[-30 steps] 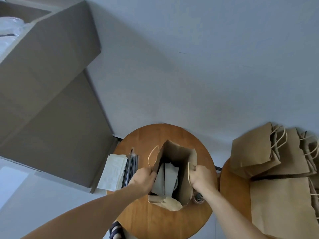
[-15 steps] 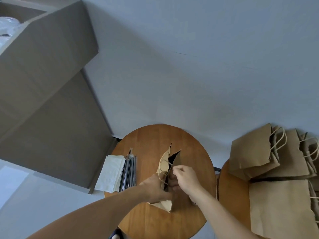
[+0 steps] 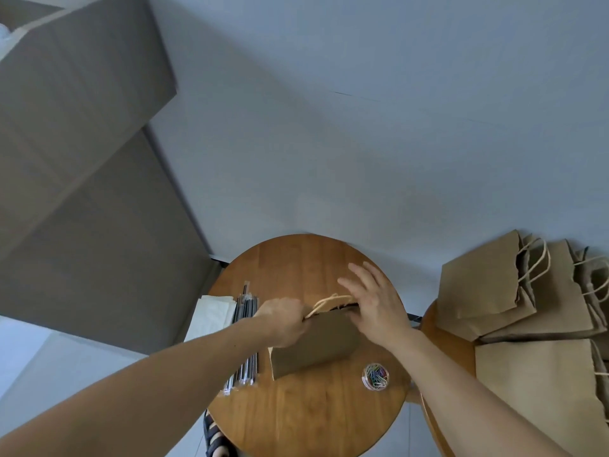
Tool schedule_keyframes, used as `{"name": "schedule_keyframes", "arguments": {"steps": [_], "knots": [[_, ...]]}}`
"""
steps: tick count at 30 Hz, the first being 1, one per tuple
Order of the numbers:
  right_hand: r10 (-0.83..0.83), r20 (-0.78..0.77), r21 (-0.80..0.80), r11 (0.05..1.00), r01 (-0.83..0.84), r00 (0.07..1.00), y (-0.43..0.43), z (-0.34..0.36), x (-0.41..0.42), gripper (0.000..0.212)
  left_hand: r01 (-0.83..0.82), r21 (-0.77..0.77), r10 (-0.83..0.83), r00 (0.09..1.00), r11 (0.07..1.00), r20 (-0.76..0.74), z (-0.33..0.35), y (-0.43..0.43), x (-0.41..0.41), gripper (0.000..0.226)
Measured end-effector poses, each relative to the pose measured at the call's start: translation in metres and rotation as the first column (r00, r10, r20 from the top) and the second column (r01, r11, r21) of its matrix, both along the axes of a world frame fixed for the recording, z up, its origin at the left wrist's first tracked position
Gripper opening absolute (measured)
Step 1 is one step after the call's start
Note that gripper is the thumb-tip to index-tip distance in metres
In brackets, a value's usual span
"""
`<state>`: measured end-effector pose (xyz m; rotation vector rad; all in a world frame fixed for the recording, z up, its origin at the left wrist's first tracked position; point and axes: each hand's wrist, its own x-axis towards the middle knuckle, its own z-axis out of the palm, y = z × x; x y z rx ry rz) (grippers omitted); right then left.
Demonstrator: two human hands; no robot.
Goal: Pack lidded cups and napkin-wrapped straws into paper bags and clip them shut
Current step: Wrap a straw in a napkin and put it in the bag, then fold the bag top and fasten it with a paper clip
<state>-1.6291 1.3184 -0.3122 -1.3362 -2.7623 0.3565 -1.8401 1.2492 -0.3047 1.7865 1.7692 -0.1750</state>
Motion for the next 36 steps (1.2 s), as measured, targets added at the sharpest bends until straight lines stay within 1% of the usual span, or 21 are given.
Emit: {"name": "schedule_keyframes", "arguments": {"steps": [2, 3, 4, 6, 8, 12, 15, 17, 18, 20, 21, 23, 25, 27, 29, 30, 31, 32, 33, 34, 36], "knots": [[0.021, 0.056, -0.011, 1.000, -0.020, 0.998, 0.010, 0.001, 0.000, 0.021, 0.019, 0.050, -0.018, 1.000, 0.999, -0.018, 0.001, 0.009, -0.005, 0.039], [0.020, 0.066, -0.014, 1.000, -0.020, 0.998, 0.012, 0.001, 0.001, 0.015, 0.016, 0.068, -0.013, 0.999, 0.998, -0.035, 0.001, 0.013, -0.007, 0.039], [0.007, 0.065, -0.027, 1.000, -0.005, 0.998, 0.013, -0.001, 0.003, 0.013, 0.014, 0.077, -0.010, 0.999, 0.997, -0.053, 0.001, 0.015, -0.009, 0.034], [-0.040, 0.041, -0.076, 0.996, 0.043, 0.998, 0.010, -0.005, 0.006, 0.012, 0.056, 0.053, -0.049, 0.991, 0.997, -0.127, -0.003, 0.016, -0.013, 0.014], [-0.081, 0.021, -0.108, 0.991, 0.082, 0.997, 0.006, -0.012, 0.007, 0.013, 0.076, 0.042, -0.068, 0.985, 0.996, -0.157, -0.011, 0.011, -0.016, 0.031], [-0.103, 0.024, -0.081, 0.991, 0.104, 0.994, 0.013, -0.014, 0.013, 0.015, 0.060, 0.064, -0.054, 0.994, 0.996, -0.099, -0.018, 0.014, -0.031, 0.024], [-0.113, 0.022, -0.078, 0.990, 0.115, 0.993, 0.017, -0.015, 0.016, 0.016, 0.050, 0.038, -0.050, 0.999, 0.998, -0.019, -0.014, 0.018, -0.047, 0.031], [-0.117, 0.006, -0.071, 0.991, 0.117, 0.993, 0.015, -0.018, 0.015, 0.017, 0.064, 0.028, -0.063, 0.997, 0.998, -0.034, -0.011, 0.025, -0.049, 0.036], [-0.119, -0.003, -0.072, 0.990, 0.119, 0.993, 0.014, -0.020, 0.015, 0.017, 0.088, 0.027, -0.086, 0.994, 0.996, -0.060, -0.010, 0.028, -0.047, 0.032], [-0.131, -0.037, -0.089, 0.988, 0.127, 0.991, 0.013, -0.023, 0.016, 0.018, 0.127, 0.066, -0.119, 0.986, 0.990, -0.114, -0.006, 0.033, -0.033, 0.022], [-0.136, -0.060, -0.105, 0.986, 0.129, 0.989, 0.014, -0.024, 0.017, 0.017, 0.114, 0.111, -0.101, 0.988, 0.987, -0.115, -0.005, 0.035, -0.025, 0.021], [-0.135, -0.086, -0.134, 0.983, 0.122, 0.987, 0.014, -0.025, 0.019, 0.017, 0.030, 0.211, -0.018, 0.998, 0.977, -0.056, -0.007, 0.039, -0.008, 0.033], [-0.146, -0.113, -0.170, 0.977, 0.125, 0.983, 0.015, -0.025, 0.022, 0.017, -0.053, 0.255, 0.050, 0.999, 0.966, 0.018, -0.012, 0.040, 0.004, 0.042], [-0.225, -0.217, -0.225, 0.958, 0.176, 0.950, 0.014, -0.026, 0.030, 0.024, -0.121, 0.243, 0.107, 0.992, 0.962, 0.072, -0.017, 0.040, 0.007, 0.045], [-0.394, -0.337, -0.281, 0.909, 0.308, 0.855, 0.010, -0.031, 0.043, 0.036, -0.170, 0.210, 0.149, 0.982, 0.963, 0.113, -0.022, 0.039, 0.003, 0.045], [-0.481, -0.378, -0.294, 0.873, 0.390, 0.791, 0.006, -0.036, 0.052, 0.035, -0.180, 0.204, 0.157, 0.979, 0.962, 0.127, -0.023, 0.039, 0.001, 0.044], [-0.544, -0.394, -0.293, 0.838, 0.460, 0.740, 0.001, -0.042, 0.060, 0.028, -0.189, 0.205, 0.162, 0.977, 0.960, 0.139, -0.025, 0.039, 0.000, 0.043], [-0.578, -0.375, -0.284, 0.816, 0.504, 0.724, -0.005, -0.052, 0.069, 0.018, -0.196, 0.208, 0.167, 0.975, 0.958, 0.149, -0.025, 0.039, 0.000, 0.042], [-0.594, -0.312, -0.289, 0.803, 0.521, 0.742, -0.012, -0.065, 0.077, 0.012, -0.203, 0.214, 0.170, 0.972, 0.955, 0.163, -0.026, 0.039, 0.001, 0.042], [-0.593, -0.204, -0.320, 0.792, 0.520, 0.779, -0.018, -0.080, 0.083, 0.013, -0.212, 0.225, 0.175, 0.969, 0.951, 0.175, -0.027, 0.039, 0.001, 0.043], [-0.544, 0.065, -0.444, 0.735, 0.512, 0.837, -0.032, -0.107, 0.090, 0.019, -0.228, 0.252, 0.182, 0.964, 0.940, 0.191, -0.030, 0.039, 0.002, 0.047]]}}
